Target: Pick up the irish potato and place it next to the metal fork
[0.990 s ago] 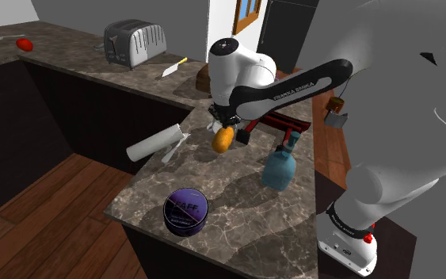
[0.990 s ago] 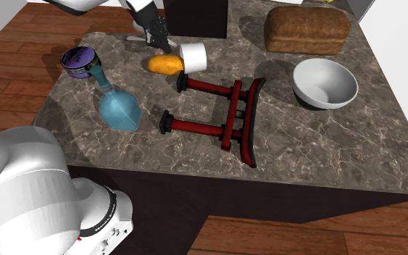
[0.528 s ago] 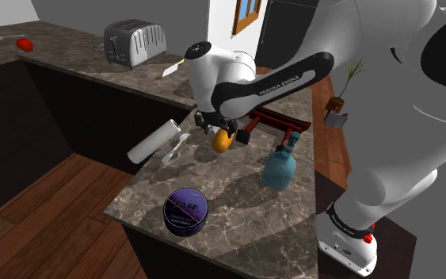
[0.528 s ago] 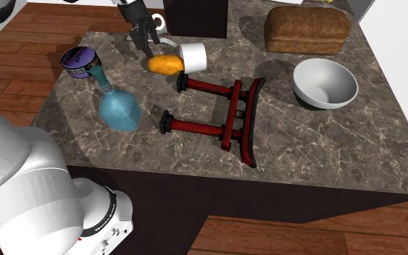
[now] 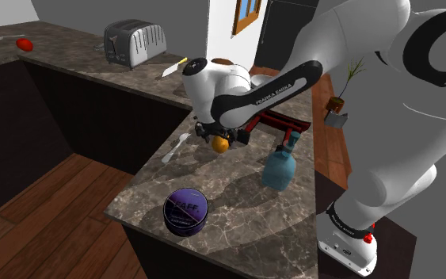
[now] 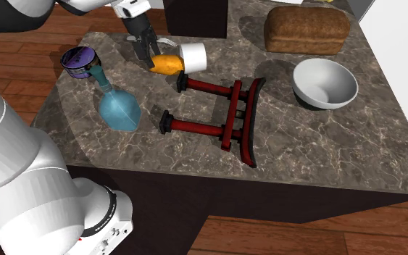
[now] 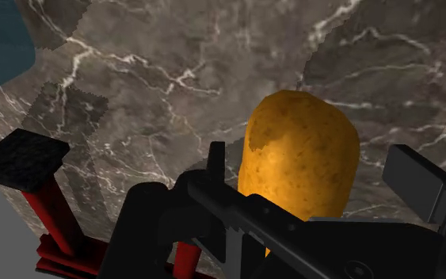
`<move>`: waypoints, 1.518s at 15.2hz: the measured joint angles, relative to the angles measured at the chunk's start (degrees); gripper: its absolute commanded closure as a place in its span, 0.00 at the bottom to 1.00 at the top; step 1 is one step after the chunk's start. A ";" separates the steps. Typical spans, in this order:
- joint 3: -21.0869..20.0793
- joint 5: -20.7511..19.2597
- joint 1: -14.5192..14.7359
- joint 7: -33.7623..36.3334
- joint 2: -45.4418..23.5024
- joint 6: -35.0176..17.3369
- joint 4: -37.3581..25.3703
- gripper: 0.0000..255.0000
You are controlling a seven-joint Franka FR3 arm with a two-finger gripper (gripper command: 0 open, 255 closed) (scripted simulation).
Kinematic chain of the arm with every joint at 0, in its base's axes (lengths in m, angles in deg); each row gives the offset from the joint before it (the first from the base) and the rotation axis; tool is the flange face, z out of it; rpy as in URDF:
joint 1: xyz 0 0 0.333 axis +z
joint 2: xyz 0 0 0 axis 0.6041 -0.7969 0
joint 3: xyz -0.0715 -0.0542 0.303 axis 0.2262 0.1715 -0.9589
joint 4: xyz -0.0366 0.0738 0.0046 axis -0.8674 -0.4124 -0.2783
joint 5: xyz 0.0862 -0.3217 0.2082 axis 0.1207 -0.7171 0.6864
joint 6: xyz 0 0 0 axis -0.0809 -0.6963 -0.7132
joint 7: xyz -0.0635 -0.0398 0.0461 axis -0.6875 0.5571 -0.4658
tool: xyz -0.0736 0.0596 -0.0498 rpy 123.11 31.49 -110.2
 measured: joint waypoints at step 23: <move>-0.43 1.59 -0.55 -1.64 1.68 1.33 -0.73 1.00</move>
